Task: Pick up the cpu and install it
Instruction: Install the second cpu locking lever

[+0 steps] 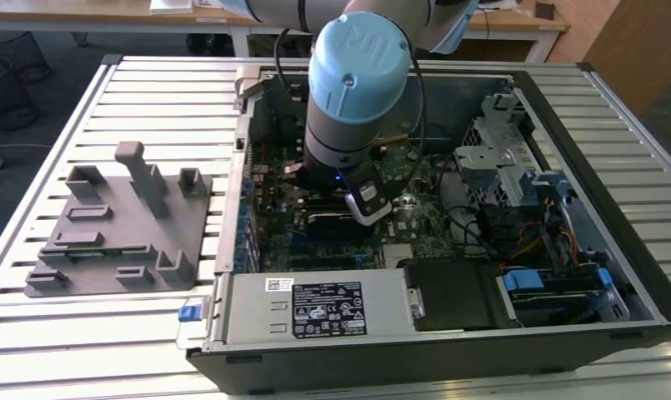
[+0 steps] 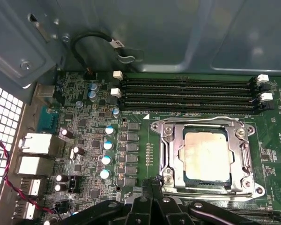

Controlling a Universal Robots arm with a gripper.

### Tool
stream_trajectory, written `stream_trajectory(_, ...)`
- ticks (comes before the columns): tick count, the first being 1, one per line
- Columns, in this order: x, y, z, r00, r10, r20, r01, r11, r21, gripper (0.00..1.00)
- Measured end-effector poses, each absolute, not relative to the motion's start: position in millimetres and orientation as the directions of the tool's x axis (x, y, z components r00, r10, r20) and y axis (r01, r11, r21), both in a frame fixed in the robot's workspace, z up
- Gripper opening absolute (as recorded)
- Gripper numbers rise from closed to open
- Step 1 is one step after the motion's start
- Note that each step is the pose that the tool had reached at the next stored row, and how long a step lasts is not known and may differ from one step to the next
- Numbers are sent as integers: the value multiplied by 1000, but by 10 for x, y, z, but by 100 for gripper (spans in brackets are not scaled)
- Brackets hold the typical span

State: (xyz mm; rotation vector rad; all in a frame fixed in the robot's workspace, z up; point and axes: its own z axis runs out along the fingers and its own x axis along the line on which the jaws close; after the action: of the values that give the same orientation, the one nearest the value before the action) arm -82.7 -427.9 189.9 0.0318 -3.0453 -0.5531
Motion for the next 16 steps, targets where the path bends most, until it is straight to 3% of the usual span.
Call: stream_trajectory(16,-827,-4268,1870,-999,-28,42,-12,936,352,11)
